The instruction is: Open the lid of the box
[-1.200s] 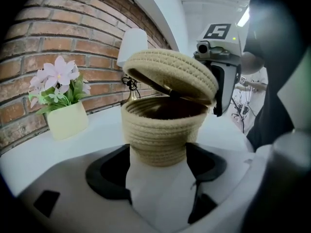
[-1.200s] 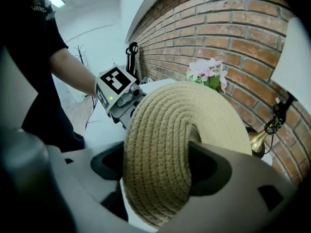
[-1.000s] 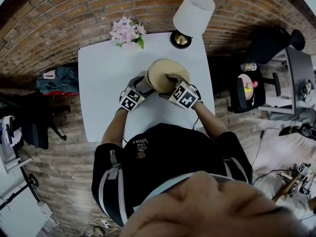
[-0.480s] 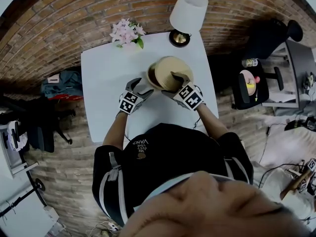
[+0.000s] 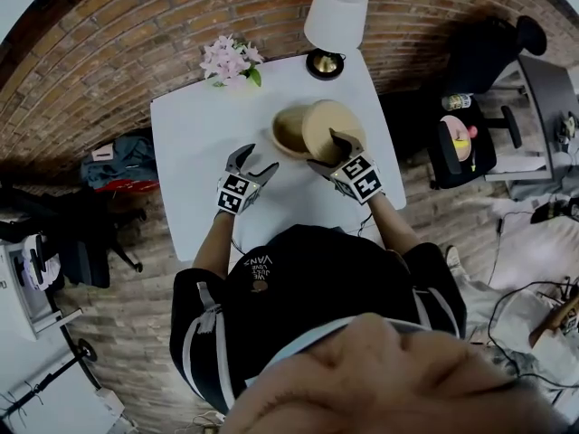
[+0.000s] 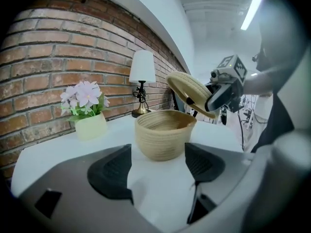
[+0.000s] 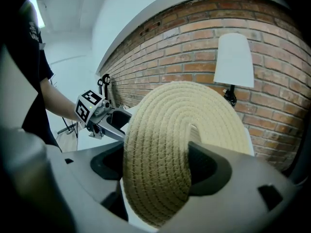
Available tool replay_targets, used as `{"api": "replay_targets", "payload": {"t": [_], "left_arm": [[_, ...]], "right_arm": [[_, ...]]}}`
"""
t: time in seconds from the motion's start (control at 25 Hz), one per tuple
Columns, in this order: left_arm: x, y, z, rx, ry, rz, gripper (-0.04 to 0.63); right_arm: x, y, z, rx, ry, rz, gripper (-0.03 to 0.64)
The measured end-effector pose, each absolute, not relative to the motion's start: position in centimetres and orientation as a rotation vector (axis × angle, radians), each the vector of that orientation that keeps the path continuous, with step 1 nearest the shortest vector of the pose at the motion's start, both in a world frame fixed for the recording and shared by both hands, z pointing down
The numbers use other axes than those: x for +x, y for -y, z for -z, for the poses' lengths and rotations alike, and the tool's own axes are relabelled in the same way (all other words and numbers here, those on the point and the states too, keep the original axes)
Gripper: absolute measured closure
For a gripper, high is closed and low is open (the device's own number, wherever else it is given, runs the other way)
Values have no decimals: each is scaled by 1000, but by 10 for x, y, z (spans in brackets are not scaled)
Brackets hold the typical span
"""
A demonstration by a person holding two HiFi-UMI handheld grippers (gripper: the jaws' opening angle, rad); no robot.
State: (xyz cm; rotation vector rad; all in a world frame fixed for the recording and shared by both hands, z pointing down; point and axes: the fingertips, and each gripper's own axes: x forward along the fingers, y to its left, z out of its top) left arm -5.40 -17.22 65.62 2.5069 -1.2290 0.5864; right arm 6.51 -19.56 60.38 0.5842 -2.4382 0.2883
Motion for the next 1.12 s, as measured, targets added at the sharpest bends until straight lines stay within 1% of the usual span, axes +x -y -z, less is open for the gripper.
{"api": "replay_targets", "payload": {"t": [0.08, 0.2, 0.44, 0.8, 0.92, 1.12], "left_arm": [[-55, 169, -650, 2522, 1239, -583, 275], [-57, 166, -641, 2547, 1270, -570, 369], [-59, 157, -623, 2567, 1301, -514, 449], [-61, 132, -614, 2593, 1285, -486, 552], [-63, 123, -612, 2591, 1281, -469, 569], [-68, 111, -605, 2585, 1298, -436, 575]], "right_arm": [[69, 192, -602, 615, 2442, -297, 267], [76, 187, -599, 668, 2451, -316, 267], [89, 176, -597, 775, 2473, -379, 267], [103, 154, -595, 902, 2480, -437, 267], [104, 145, -595, 928, 2479, -463, 267], [107, 133, -597, 965, 2495, -492, 267]]}}
